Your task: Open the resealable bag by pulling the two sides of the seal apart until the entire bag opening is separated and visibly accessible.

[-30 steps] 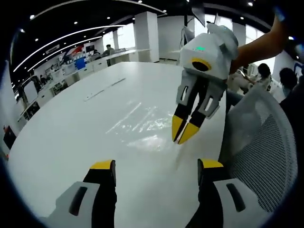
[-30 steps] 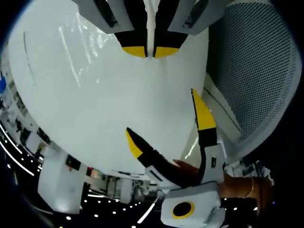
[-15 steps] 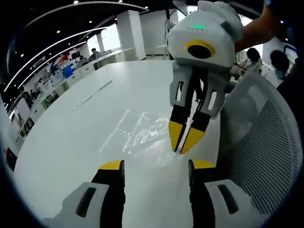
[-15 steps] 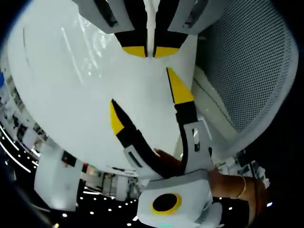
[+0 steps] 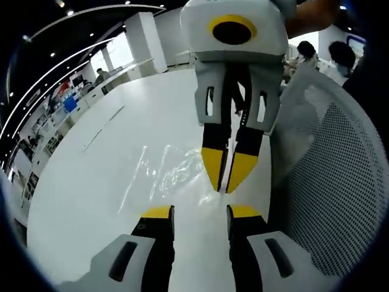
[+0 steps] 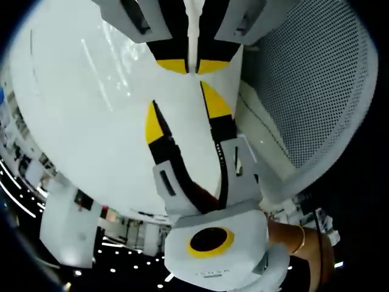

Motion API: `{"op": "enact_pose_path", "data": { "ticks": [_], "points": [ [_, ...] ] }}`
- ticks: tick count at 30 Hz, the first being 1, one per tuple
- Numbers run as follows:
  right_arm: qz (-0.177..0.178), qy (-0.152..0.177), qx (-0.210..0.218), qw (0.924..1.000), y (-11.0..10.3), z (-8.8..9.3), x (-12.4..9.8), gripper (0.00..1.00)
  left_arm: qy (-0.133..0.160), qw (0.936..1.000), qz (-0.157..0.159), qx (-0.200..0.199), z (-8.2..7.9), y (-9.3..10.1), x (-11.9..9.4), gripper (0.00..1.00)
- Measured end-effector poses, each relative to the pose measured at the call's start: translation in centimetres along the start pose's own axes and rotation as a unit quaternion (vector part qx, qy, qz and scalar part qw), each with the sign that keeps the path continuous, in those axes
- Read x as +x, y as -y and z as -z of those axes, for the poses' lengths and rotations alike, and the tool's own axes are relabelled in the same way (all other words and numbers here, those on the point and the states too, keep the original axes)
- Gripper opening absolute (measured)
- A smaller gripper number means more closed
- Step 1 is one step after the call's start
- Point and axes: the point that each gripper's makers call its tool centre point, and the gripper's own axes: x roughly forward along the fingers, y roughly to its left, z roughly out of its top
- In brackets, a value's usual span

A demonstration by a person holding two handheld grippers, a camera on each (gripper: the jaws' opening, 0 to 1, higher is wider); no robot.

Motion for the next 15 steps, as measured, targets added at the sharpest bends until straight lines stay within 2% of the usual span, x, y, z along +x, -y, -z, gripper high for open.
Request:
{"op": "enact_pose_path", "data": {
  "ticks": [6, 8, 13, 15],
  "points": [
    [-0.007, -0.003, -0.011, 0.9999, -0.8, -0.3, 0.0, 0.0, -0.013, 0.9971, 0.029, 0.069, 0.1, 1.7, 0.1, 0.15],
    [-0.009, -0.005, -0.016, 0.9998, -0.9, -0.2, 0.1, 0.0, -0.022, 0.9953, 0.039, 0.086, 0.4, 2.2, 0.3, 0.14],
    [-0.013, -0.012, -0.021, 0.9996, -1.2, 0.0, 0.2, 0.0, -0.022, 0.9935, 0.037, 0.106, 0.3, 2.5, 0.5, 0.03],
    [-0.014, -0.014, -0.022, 0.9996, -1.3, 0.0, 0.3, 0.0, -0.019, 0.9925, 0.044, 0.113, 0.2, 2.7, 0.4, 0.02]
  ]
}}
